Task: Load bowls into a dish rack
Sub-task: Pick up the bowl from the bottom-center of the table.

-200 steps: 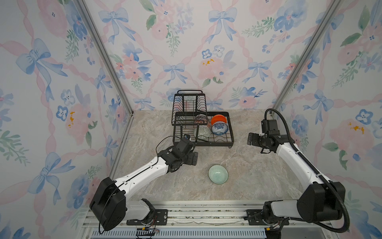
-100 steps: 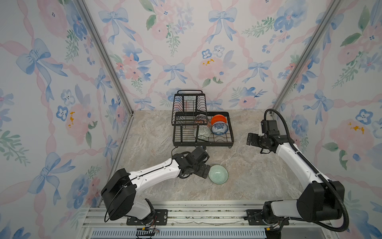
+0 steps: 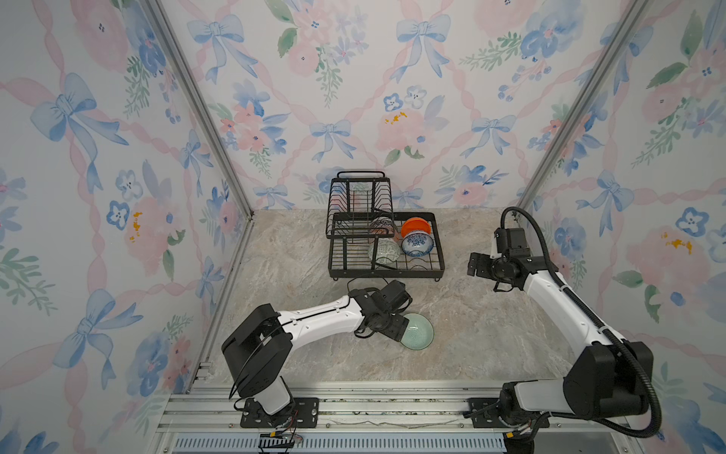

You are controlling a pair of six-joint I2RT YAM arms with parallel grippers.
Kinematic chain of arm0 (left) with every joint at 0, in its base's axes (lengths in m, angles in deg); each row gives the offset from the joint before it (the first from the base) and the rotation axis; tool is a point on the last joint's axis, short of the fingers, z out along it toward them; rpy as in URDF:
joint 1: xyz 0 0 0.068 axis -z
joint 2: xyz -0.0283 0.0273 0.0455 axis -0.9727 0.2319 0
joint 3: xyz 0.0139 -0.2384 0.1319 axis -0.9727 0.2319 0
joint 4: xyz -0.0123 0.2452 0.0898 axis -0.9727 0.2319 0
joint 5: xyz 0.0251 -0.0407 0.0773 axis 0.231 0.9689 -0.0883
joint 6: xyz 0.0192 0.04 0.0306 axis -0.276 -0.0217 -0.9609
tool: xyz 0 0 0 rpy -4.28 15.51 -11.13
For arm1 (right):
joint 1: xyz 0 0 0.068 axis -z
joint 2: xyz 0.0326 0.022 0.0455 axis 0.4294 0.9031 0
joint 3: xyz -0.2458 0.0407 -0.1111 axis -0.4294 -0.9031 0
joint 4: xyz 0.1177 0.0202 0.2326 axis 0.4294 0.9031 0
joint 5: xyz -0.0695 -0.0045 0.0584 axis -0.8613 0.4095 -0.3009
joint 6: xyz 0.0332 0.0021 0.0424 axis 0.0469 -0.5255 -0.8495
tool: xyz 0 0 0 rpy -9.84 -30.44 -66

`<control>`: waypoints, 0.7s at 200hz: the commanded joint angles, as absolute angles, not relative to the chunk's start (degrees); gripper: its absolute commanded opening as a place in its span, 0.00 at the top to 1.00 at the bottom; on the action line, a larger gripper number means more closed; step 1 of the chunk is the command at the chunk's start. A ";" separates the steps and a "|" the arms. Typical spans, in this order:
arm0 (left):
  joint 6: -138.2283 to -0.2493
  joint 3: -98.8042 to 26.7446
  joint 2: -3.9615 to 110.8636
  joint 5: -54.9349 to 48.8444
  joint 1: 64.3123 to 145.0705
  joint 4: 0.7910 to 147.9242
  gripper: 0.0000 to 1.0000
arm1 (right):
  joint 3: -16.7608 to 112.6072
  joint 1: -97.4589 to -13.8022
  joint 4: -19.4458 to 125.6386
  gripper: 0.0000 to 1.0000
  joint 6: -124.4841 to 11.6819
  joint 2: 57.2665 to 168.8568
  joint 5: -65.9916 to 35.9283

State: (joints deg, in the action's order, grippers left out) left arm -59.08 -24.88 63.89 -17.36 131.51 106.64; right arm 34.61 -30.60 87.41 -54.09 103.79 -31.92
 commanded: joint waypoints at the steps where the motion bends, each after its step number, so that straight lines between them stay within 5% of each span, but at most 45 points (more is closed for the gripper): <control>1: -59.34 -26.60 65.73 -16.02 131.96 106.35 0.29 | 33.83 -30.09 86.92 0.03 -54.67 103.95 -31.16; 106: -58.87 -27.64 69.38 -14.29 132.14 103.50 0.77 | 33.45 -30.02 86.61 0.03 -54.49 103.82 -31.05; 140: -58.35 -27.53 69.91 -14.05 132.14 103.03 0.85 | 33.40 -30.03 86.81 0.03 -54.48 103.82 -31.20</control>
